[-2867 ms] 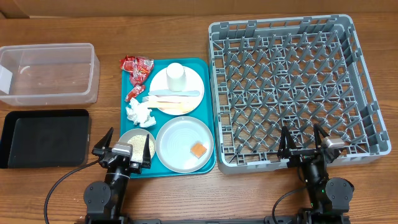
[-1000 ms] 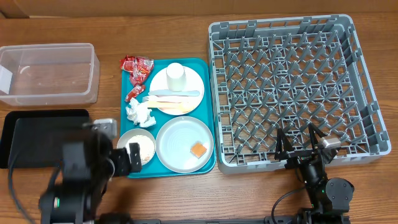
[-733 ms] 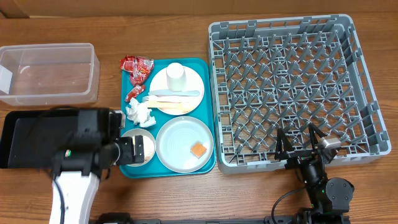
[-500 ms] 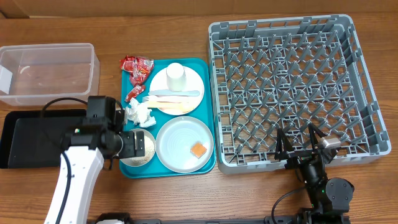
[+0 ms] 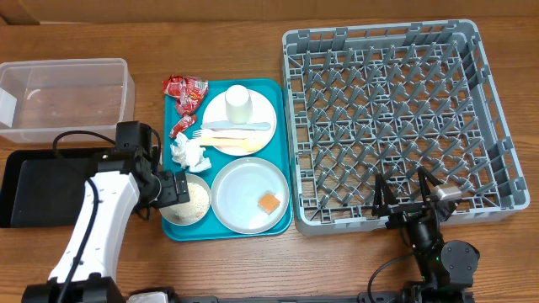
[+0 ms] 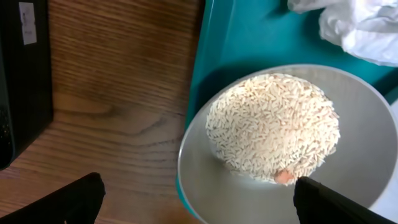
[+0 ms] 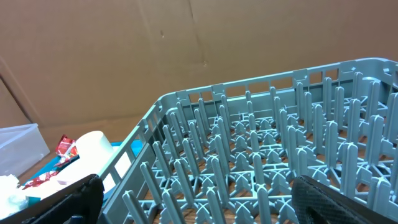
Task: Sort waste into correct bins and load items into the dishwasher rack
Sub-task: 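Grasp the rim of the grey rice bowl with the left gripper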
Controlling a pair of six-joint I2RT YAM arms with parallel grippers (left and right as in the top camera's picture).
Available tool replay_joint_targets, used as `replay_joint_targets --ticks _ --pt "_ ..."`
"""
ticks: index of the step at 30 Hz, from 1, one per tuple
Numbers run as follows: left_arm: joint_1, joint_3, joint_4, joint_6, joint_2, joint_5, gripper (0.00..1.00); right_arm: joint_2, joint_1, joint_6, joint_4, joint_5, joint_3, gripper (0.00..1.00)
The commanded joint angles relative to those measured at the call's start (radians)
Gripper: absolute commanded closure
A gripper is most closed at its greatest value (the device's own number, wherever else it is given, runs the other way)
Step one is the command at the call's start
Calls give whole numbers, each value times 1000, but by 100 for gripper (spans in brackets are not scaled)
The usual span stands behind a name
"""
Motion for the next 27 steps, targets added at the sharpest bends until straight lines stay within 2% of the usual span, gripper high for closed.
replay_joint_targets --ticks 1,21,22,25,27 --pt "5 21 20 -14 14 15 0 -11 6 -4 6 -5 -10 0" --pt "5 -89 150 -27 108 79 1 -11 6 -4 6 -5 -10 0" --pt "5 -89 154 -21 108 79 7 -11 6 -4 6 -5 -10 0" --pt "5 -89 167 -8 108 79 35 -11 6 -4 6 -4 -10 0" --pt "5 -89 171 -8 108 79 45 -11 6 -4 6 -4 -10 0"
